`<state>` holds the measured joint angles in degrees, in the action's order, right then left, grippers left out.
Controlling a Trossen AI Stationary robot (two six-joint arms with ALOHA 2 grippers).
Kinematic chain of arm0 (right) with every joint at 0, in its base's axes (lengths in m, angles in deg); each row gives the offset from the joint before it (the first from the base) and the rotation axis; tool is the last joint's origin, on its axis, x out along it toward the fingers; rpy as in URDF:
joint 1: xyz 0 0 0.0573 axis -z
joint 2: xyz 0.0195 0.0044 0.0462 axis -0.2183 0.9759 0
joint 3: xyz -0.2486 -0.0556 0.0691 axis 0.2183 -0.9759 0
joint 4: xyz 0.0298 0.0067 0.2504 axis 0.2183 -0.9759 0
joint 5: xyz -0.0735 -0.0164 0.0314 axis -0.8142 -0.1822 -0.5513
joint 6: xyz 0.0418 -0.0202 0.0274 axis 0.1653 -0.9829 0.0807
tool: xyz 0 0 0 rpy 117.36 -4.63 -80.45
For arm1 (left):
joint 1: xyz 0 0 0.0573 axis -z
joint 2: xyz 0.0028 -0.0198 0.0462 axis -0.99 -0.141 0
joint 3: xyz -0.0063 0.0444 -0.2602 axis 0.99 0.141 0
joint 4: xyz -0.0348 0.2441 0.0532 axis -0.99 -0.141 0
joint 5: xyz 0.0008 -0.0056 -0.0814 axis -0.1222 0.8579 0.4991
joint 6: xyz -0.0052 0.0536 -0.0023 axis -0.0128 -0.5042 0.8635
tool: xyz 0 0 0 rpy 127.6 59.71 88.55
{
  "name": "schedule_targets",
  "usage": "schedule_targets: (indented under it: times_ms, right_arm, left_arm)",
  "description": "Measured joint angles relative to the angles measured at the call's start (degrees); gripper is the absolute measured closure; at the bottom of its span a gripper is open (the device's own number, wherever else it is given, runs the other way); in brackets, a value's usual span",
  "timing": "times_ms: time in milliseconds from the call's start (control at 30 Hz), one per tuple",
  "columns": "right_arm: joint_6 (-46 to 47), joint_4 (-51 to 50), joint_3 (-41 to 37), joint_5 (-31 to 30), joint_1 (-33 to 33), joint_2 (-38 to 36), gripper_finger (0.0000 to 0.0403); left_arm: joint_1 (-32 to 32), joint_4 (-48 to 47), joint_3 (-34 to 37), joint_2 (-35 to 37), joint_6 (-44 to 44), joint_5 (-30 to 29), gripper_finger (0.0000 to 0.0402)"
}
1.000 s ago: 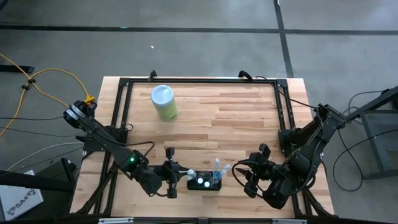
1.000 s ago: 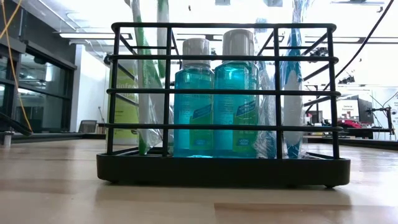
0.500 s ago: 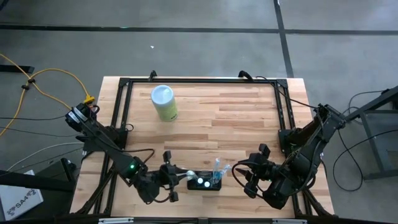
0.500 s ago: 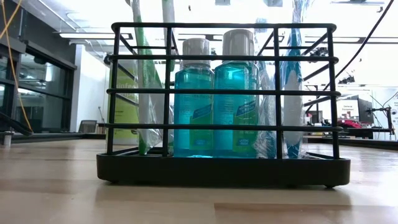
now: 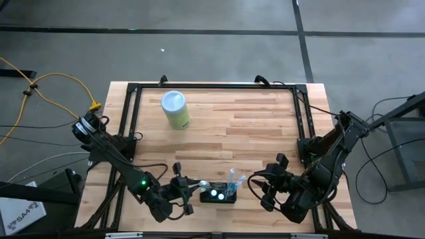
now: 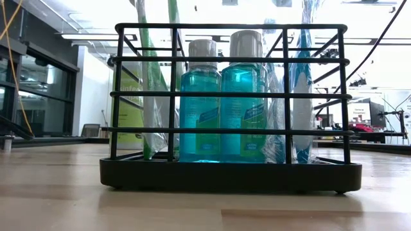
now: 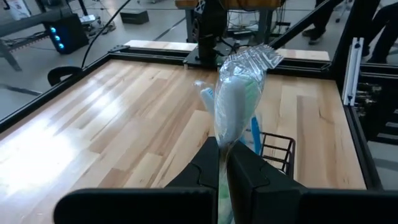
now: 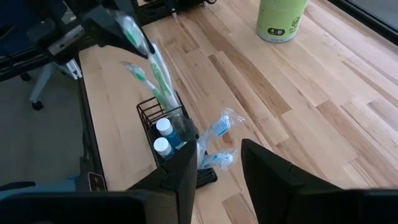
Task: Pick & Place toothbrushing station
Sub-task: Put the green toothbrush into the mesh organizer
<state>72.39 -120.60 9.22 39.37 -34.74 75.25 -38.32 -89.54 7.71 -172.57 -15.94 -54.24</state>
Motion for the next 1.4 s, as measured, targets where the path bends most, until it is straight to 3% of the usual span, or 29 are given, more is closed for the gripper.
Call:
schedule_targets:
  times_ms: [1067, 1400]
  right_arm:
    - [-0.5, 0.7, 0.0, 0.0, 0.0, 0.0, 0.0286]
    - [-0.5, 0.7, 0.0, 0.0, 0.0, 0.0, 0.0286]
  left_arm:
    - [-0.2, -2.0, 0.0, -4.3, 9.7, -1.8, 0.04]
    - [-1.7, -2.1, 0.0, -6.0, 10.9, 1.7, 0.04]
